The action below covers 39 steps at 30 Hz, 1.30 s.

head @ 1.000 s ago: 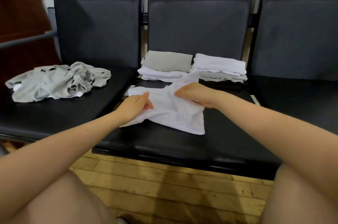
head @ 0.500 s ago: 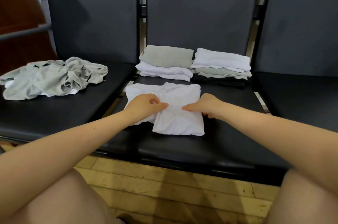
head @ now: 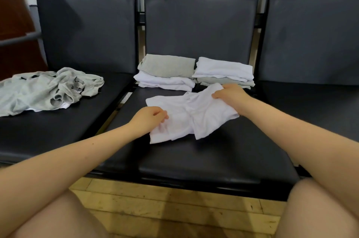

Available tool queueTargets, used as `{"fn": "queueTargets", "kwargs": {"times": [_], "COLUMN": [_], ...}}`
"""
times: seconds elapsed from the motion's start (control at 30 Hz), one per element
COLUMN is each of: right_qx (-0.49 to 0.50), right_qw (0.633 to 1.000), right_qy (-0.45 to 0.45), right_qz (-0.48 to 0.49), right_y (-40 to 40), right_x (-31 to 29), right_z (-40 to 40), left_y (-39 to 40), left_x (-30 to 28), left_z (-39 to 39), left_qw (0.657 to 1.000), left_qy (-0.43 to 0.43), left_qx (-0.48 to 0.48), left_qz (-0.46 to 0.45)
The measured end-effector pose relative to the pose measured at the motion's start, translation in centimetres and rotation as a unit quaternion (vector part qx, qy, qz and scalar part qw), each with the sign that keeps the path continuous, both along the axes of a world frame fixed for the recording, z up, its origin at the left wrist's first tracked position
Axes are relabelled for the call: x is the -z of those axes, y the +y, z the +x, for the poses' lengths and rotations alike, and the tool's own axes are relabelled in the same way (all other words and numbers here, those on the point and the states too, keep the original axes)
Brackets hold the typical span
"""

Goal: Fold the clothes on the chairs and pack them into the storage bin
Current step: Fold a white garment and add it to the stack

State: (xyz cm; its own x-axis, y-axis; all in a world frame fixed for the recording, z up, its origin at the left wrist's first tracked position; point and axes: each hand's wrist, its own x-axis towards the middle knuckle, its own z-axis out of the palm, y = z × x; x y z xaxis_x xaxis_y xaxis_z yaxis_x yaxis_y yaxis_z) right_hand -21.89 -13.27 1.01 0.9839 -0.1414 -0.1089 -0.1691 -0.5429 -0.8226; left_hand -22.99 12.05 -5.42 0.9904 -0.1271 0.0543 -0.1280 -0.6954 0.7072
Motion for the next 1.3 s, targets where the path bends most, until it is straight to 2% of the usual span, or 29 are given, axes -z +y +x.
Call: {"fn": "queueTargets", "kwargs": {"times": [0.1, 0.17, 0.23, 0.3, 0.37, 0.43, 0.5, 0.53, 0.6, 0.67, 0.87, 0.97, 1.07, 1.13, 1.2, 1.3], "right_qx": [-0.05, -0.094, -0.149, -0.229, -0.263, -0.185, -0.076, -0.054, -0.079, -0.116, -0.16, -0.167, -0.213, -0.257, -0.262, -0.198], "right_qw": [0.997, 0.994, 0.986, 0.959, 0.944, 0.969, 0.993, 0.996, 0.987, 0.98, 0.981, 0.98, 0.964, 0.949, 0.958, 0.978], "right_qy": [-0.044, -0.063, -0.025, 0.063, 0.089, 0.064, 0.052, 0.067, 0.122, 0.137, 0.069, 0.04, 0.066, 0.094, 0.075, 0.001], "right_qz": [-0.026, -0.001, 0.076, 0.155, 0.178, 0.152, 0.072, 0.021, -0.066, -0.081, 0.083, 0.1, 0.143, 0.157, 0.085, -0.065], "right_y": [1.6, 3.8, 6.2, 7.8, 8.0, 7.3, 6.3, 5.8, 5.6, 6.2, 8.3, 7.3, 5.4, 3.9, 2.8, 1.8], "right_x": [-1.3, -1.6, -1.6, -1.4, -0.9, -0.2, 1.0, 1.7, 3.1, 3.9, 4.3, 3.1, 1.8, 1.6, 2.1, 3.4], "right_z": [-0.3, -0.7, -1.2, -1.7, -1.4, -0.8, -0.3, -0.3, -0.7, -1.1, -1.1, -0.7, -0.7, -0.8, -0.5, 0.1], "left_y": [0.2, 0.0, -0.1, 0.1, 0.4, 0.6, 0.6, 0.4, 0.3, 0.3, 0.3, 0.7, 1.1, 1.7, 2.1, 1.7], "left_x": [-0.6, -1.1, -1.6, -1.6, -1.4, -1.1, -0.9, -0.9, -0.8, -0.8, -0.8, -0.7, -1.0, -0.8, -0.4, 0.0], "left_z": [0.1, 0.3, 0.1, 0.4, 0.8, 1.0, 1.2, 1.0, 0.9, 0.9, 0.6, 1.0, 1.4, 2.1, 2.7, 2.6], "left_qw": [0.991, 0.979, 0.968, 0.958, 0.955, 0.96, 0.968, 0.971, 0.978, 0.981, 0.985, 0.979, 0.971, 0.971, 0.977, 0.975], "left_qy": [0.062, 0.102, 0.118, 0.124, 0.132, 0.137, 0.127, 0.12, 0.102, 0.092, 0.048, 0.006, -0.036, -0.024, 0.031, 0.071], "left_qx": [-0.046, -0.071, -0.089, -0.106, -0.112, -0.113, -0.108, -0.107, -0.111, -0.11, -0.117, -0.161, -0.206, -0.218, -0.206, -0.165], "left_qz": [-0.112, -0.165, -0.202, -0.234, -0.24, -0.218, -0.188, -0.175, -0.143, -0.127, -0.121, -0.127, -0.116, -0.098, -0.038, 0.131]}}
